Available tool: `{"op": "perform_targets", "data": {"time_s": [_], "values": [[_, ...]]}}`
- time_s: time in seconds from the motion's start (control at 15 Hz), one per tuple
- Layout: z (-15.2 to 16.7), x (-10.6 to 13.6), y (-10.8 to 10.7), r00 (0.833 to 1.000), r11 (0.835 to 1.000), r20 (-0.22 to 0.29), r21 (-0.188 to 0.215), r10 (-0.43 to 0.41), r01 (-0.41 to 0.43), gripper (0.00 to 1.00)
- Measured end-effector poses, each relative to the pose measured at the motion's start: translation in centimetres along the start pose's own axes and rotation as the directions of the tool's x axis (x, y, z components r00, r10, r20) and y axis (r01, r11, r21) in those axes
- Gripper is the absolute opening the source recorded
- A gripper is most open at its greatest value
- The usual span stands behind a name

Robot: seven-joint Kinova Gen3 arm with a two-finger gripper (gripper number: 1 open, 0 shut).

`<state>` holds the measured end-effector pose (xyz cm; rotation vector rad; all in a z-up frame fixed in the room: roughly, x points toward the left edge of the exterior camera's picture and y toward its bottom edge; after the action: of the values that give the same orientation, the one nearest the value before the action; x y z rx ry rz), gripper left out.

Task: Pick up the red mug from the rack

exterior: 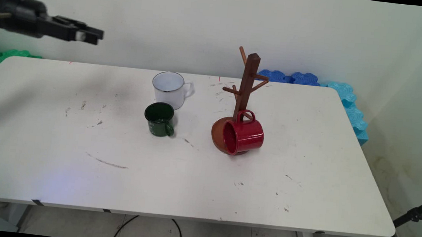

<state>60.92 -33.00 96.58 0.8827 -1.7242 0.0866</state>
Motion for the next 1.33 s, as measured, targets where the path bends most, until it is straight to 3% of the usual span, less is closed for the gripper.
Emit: {"op": "perform_targets", "data": {"time_s": [0.67,1.0,1.33], "values": [[10.4,5.5,6.0,0.998,0.999,0.053,0.017,-0.042,0.041,1.00],[14.9,6.2,9.7,0.992,0.997,0.102,0.026,-0.079,0.077,1.00],[19.5,5.1,12.8,0.984,0.995,0.154,0.032,-0.096,0.092,1.00]]}}
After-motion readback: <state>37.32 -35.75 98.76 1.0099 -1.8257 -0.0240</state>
